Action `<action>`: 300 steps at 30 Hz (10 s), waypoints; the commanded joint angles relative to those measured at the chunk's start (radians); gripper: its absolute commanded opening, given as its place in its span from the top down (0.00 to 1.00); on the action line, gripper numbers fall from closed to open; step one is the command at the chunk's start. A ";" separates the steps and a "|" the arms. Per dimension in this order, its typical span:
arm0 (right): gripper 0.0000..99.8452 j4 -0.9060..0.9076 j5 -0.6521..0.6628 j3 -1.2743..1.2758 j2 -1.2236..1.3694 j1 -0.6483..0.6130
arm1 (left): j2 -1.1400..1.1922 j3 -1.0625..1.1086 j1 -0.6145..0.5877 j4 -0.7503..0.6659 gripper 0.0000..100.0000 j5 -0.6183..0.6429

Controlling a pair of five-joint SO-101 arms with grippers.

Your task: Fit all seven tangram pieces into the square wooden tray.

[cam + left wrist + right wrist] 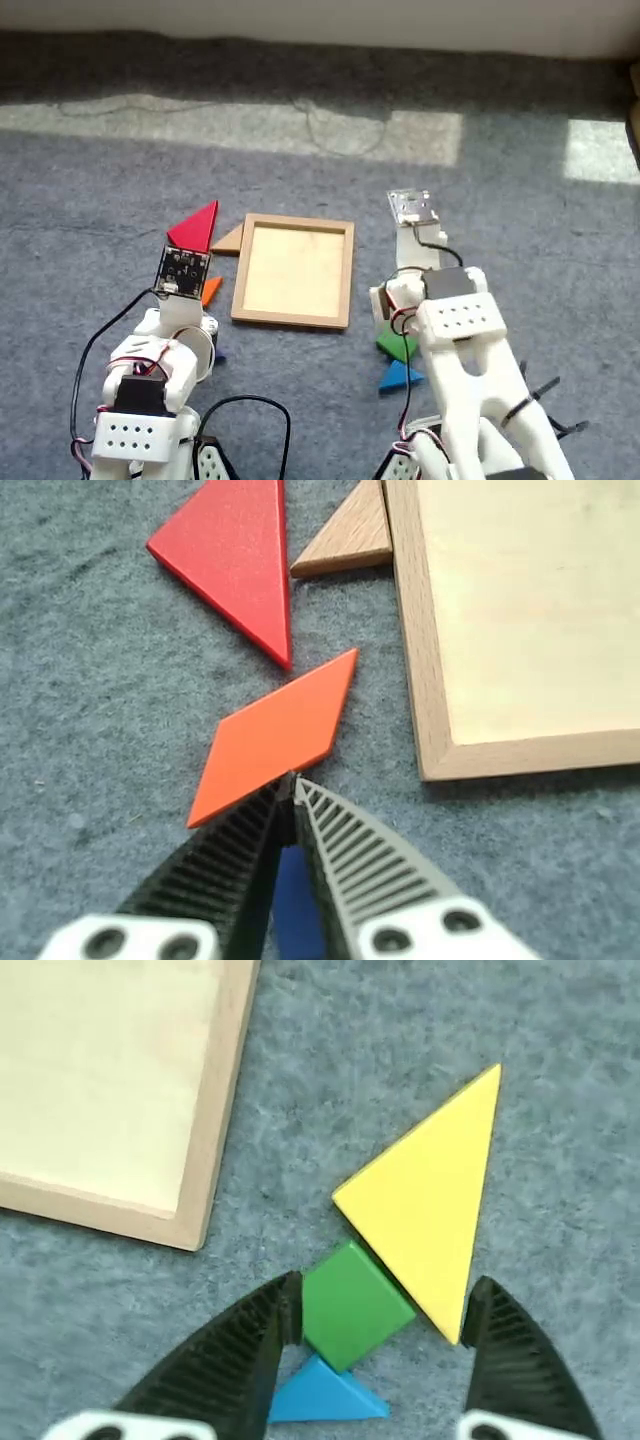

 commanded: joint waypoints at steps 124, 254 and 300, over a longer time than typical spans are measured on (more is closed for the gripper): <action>0.63 -0.163 -0.005 -0.282 0.418 0.035 | -0.008 0.027 -0.010 0.006 0.99 0.006; 0.66 0.188 -0.370 -1.013 0.912 -0.410 | -0.008 0.027 -0.010 0.006 0.99 0.006; 0.66 0.403 -0.138 -1.112 0.794 -0.295 | -0.008 0.027 -0.010 0.006 0.99 0.006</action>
